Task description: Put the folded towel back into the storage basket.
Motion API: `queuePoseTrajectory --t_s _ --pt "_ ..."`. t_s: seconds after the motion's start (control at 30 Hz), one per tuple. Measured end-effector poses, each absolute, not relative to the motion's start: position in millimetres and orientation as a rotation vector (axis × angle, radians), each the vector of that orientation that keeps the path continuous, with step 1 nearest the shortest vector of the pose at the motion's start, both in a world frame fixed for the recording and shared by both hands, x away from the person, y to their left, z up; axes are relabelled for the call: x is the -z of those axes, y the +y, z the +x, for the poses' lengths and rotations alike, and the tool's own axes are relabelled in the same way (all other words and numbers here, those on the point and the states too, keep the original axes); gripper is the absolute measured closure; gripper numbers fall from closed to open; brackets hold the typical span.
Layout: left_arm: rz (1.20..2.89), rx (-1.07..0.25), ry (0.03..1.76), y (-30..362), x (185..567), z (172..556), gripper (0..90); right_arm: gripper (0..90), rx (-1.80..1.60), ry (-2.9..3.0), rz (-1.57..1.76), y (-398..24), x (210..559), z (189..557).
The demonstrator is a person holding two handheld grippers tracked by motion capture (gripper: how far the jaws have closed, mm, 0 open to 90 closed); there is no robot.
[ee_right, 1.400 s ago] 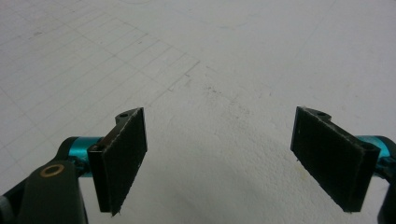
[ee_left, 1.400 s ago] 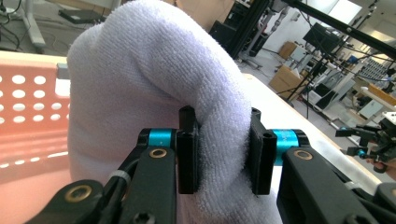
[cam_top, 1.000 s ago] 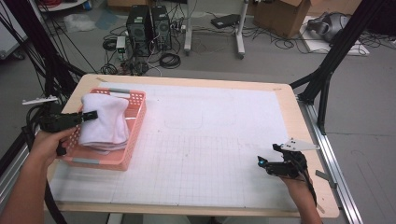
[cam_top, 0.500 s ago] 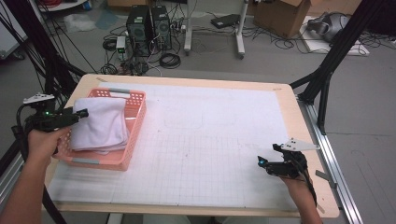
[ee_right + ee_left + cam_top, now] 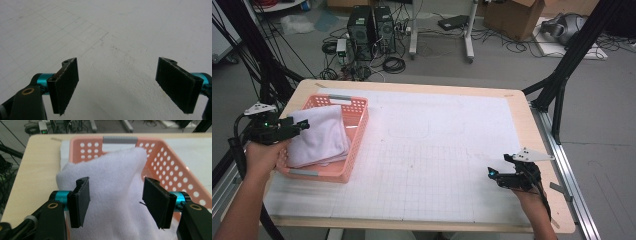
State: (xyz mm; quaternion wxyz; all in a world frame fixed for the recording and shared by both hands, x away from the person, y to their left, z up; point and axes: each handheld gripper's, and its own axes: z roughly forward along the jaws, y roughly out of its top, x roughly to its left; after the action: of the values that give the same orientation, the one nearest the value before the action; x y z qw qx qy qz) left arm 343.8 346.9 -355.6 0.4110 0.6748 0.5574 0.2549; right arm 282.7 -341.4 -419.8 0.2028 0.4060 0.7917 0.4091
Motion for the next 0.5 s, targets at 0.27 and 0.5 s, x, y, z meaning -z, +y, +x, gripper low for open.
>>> queuePoseTrajectory --t_s 0.27,0.5 --pt "1.743 -0.621 1.425 343.8 364.5 352.7 36.5 17.3 -1.142 2.210 1.127 -341.9 419.9 282.7" --pt "1.842 -0.582 1.454 331.8 378.9 366.8 35.3 17.3 -1.141 2.211 1.133 -341.1 420.3 282.8"
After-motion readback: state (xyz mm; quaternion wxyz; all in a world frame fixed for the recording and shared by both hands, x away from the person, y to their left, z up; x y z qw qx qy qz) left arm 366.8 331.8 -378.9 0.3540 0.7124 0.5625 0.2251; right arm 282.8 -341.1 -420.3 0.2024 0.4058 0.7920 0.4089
